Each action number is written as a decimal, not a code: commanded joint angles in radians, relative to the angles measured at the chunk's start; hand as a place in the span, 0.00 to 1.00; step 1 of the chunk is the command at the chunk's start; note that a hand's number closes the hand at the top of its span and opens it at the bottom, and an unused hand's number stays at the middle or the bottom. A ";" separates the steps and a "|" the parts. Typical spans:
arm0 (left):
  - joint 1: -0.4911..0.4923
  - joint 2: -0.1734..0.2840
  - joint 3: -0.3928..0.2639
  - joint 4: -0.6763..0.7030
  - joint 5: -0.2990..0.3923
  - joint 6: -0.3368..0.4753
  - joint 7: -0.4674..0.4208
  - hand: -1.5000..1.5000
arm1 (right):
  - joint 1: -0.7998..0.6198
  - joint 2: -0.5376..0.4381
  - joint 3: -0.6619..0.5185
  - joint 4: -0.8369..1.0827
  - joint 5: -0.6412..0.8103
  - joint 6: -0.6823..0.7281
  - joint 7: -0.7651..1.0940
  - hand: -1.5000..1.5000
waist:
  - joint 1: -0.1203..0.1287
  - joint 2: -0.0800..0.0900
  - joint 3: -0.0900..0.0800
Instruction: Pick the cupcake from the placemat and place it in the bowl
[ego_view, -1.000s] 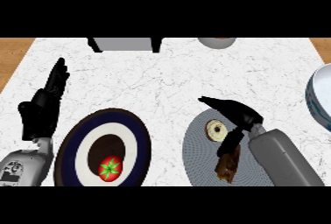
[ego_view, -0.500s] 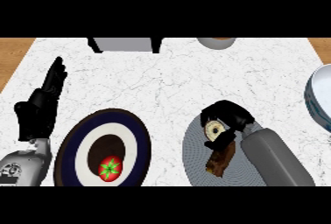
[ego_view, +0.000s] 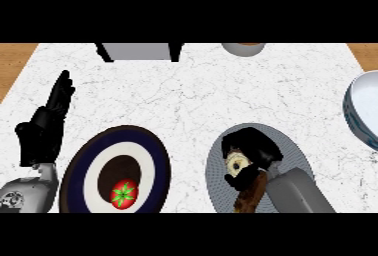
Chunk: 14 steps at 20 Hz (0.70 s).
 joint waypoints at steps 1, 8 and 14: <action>0.019 -0.005 0.001 -0.026 -0.006 0.010 0.011 0.50 | 0.220 0.095 0.125 -0.170 0.098 -0.061 0.225 1.00 | -0.031 -0.008 0.002; -0.004 -0.003 0.016 -0.004 -0.003 -0.006 0.029 0.50 | 0.425 0.118 0.221 -0.657 0.116 -0.043 0.405 1.00 | -0.012 0.003 0.004; -0.013 0.007 0.026 -0.016 0.008 -0.022 0.032 0.50 | 0.484 0.157 0.270 -0.970 0.145 -0.164 0.529 1.00 | -0.008 0.003 0.004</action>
